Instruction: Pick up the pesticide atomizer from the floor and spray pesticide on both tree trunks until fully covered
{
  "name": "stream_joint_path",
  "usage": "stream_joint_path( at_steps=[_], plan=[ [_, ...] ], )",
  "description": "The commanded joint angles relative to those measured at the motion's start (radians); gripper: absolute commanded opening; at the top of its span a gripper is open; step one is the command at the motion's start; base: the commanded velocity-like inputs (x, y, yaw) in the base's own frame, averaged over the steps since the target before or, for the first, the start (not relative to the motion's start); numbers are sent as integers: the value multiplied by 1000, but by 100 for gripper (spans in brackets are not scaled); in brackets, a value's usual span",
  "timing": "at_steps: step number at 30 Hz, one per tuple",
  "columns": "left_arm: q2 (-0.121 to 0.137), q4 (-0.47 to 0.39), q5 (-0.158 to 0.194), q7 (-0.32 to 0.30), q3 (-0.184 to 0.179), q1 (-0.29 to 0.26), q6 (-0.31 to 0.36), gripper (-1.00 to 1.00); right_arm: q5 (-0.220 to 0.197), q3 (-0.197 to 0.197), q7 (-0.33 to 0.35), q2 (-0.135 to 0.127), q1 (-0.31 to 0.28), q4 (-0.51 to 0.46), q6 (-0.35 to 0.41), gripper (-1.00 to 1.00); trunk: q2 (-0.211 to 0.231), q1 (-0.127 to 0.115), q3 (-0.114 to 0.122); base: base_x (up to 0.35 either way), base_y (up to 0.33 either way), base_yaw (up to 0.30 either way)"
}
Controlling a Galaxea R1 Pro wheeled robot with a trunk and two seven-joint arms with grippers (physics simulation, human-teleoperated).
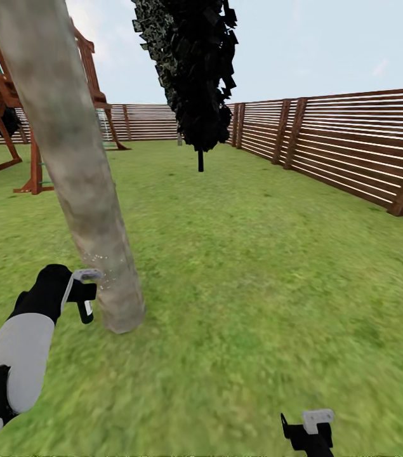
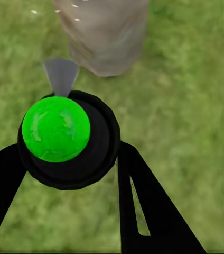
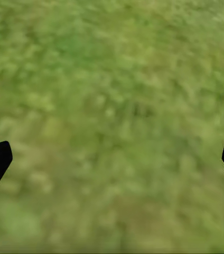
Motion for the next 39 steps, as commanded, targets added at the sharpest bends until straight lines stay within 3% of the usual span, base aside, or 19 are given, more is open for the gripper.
stream_joint_path(
  at_steps=[1,11,21,36,39],
  plan=[
    [-1,-2,-11,-9,3,-1,5,-100,11,-4,-5,0,-1,1,-2,100,0,0,-1,-76,-277,0],
    [-1,-2,-11,-9,4,0,7,-100,11,-4,-4,2,-1,1,-2,100,0,0,-1,100,-252,5],
    [1,0,-12,-7,4,10,41,-100,11,-4,-4,2,-1,1,-2,100,0,0,-1,21,-280,251],
    [9,14,-18,-6,2,20,34,-100,11,-4,-4,0,-1,1,-2,100,0,0,-1,223,-202,47],
    [15,14,-19,-5,2,53,28,-100,11,-4,-4,1,-1,1,-2,100,0,0,-1,160,-229,210]
  ],
)
